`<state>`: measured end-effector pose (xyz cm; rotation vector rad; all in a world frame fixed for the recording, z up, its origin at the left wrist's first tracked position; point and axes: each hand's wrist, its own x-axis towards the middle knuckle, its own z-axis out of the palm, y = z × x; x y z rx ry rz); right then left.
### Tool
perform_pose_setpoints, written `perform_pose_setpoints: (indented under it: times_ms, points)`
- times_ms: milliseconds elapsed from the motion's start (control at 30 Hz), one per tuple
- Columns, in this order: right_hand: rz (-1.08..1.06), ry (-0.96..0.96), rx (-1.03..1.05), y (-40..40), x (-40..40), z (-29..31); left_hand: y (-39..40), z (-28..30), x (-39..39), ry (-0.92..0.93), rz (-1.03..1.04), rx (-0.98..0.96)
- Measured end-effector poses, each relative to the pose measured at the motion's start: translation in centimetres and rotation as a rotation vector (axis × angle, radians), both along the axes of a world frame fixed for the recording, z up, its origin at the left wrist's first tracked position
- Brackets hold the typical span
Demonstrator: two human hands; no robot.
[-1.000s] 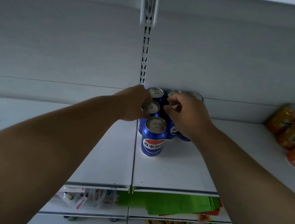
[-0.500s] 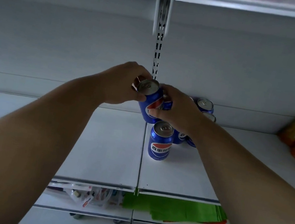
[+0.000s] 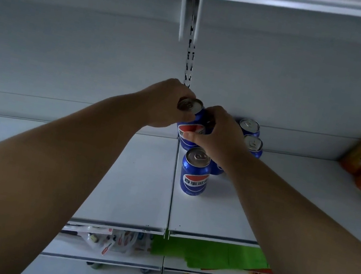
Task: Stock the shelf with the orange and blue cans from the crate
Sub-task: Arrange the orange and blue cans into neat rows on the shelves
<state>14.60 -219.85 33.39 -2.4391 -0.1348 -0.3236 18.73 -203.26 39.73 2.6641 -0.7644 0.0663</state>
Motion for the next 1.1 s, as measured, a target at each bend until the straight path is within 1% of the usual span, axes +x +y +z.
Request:
perform_pose_setpoints:
  times_ms: [67, 167, 233, 333, 433, 567, 767, 900, 1000, 1100]
  points:
    - [0.004, -0.008, 0.033, -1.1, -0.8, 0.1, -0.4, -0.5, 0.4, 0.023, -0.035, 0.022]
    - [-0.064, -0.050, 0.098, -2.7, -2.3, -0.3, -1.2, -1.6, 1.1, 0.066, -0.091, 0.080]
    - [-0.110, -0.064, 0.090, -3.2, -2.9, -1.0, -1.6, -2.5, 1.4, 0.082, -0.115, 0.086]
    - [-0.122, -0.100, 0.072, -3.4, -3.4, -1.9, -2.1, -3.9, 1.7, 0.088, -0.145, 0.118]
    - [-0.124, -0.086, 0.084, -3.4, -3.9, -2.4, -2.5, -5.2, 2.0, 0.081, -0.139, 0.177]
    - [-0.144, -0.057, 0.129, -3.2, -5.4, -3.4, -2.5, -5.8, 2.2, 0.066, -0.149, 0.182]
    - [-0.088, 0.060, 0.192, -1.9, -7.6, -6.3, -2.0, -6.0, 2.3, 0.111, -0.093, 0.119]
    - [-0.063, 0.048, 0.084, -1.2, -7.8, -7.7, -1.5, -6.1, 1.5, 0.118, -0.029, 0.024]
    - [-0.093, 0.054, 0.089, -0.8, -7.9, -8.4, -0.9, -6.3, -0.1, 0.041, -0.018, -0.054]
    - [-0.140, 0.046, 0.118, -0.2, -8.1, -8.5, 0.0, -6.2, -2.3, -0.043, -0.090, -0.111]
